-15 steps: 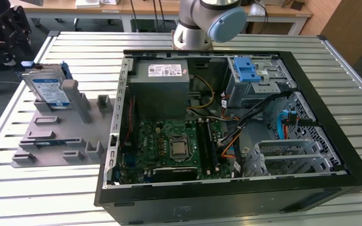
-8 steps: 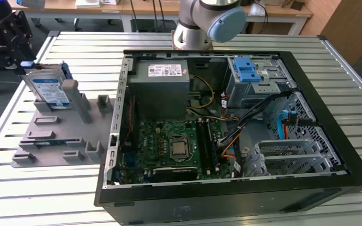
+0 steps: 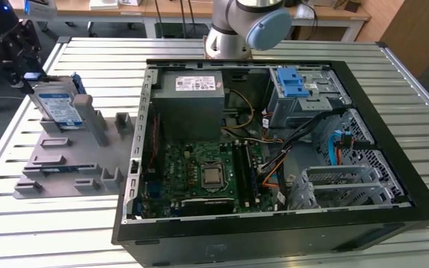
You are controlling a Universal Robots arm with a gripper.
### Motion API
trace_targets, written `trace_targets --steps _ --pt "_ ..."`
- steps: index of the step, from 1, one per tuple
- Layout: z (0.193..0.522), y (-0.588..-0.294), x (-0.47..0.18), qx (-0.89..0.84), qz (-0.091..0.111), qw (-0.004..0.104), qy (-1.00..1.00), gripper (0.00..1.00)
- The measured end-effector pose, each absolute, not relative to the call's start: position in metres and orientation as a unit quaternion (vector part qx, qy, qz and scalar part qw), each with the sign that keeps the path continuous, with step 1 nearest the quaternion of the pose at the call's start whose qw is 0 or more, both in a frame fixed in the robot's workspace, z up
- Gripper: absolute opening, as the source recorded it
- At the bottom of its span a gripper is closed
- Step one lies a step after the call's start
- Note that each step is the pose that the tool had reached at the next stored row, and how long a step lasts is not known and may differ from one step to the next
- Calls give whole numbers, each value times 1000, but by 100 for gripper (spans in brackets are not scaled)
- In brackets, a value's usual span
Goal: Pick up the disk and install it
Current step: 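Pick up the disk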
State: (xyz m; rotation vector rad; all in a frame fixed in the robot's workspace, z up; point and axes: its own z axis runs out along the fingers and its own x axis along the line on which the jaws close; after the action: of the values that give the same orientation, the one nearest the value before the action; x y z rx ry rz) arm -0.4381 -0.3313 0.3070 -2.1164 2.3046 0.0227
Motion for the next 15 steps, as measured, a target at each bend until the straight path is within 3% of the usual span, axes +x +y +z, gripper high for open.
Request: trace_targets --steps 2,3,15 --pt "307 -331 -438 -676 7 6 737 57" --pt "307 -331 -438 -676 7 6 737 51" --pt "298 -331 -438 -676 8 6 737 51"
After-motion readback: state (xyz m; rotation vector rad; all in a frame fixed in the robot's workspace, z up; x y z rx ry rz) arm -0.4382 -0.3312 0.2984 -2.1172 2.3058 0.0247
